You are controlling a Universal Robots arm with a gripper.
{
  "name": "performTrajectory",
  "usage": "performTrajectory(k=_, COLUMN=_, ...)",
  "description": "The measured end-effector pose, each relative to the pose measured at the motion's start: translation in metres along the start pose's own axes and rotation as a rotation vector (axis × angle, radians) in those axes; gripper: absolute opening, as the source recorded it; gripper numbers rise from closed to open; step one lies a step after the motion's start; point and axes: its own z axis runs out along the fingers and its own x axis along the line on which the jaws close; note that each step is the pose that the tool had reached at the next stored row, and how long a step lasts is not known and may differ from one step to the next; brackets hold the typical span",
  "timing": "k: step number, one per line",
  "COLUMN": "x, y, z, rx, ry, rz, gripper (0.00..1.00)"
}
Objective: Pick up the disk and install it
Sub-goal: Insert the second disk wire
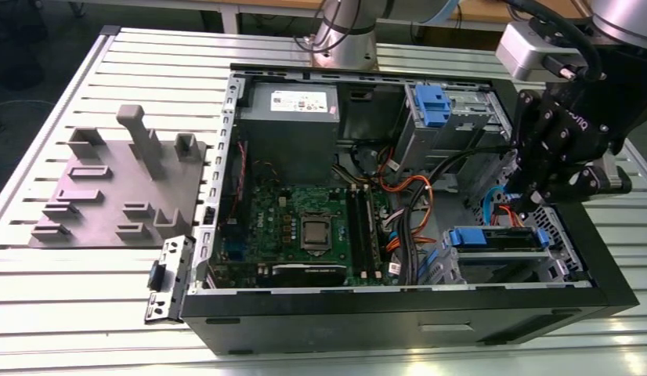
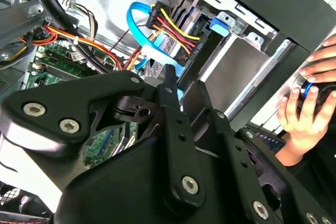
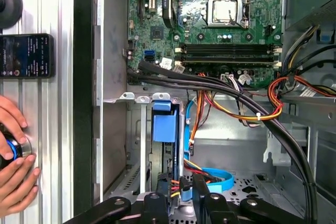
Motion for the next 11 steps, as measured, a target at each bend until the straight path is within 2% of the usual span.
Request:
performTrajectory(k=3, x=-0.0022, y=-0.0012, z=0.0037, rx=-0.0153, ry=0.0000, rz=0.000, gripper=0.33)
performTrajectory(k=4, x=-0.0053, y=-0.0022, z=0.0052, rx=-0.0239, ry=-0.0001, rz=-0.001, gripper=0.33)
performTrajectory(k=5, x=-0.0066, y=-0.0028, z=0.0056, rx=-0.0269, ry=-0.0001, rz=-0.001, gripper=0.33)
performTrajectory(k=11, x=-0.0069, y=-0.0039, z=0.0072, rx=-0.0291, ry=0.0008, rz=-0.002, gripper=0.33)
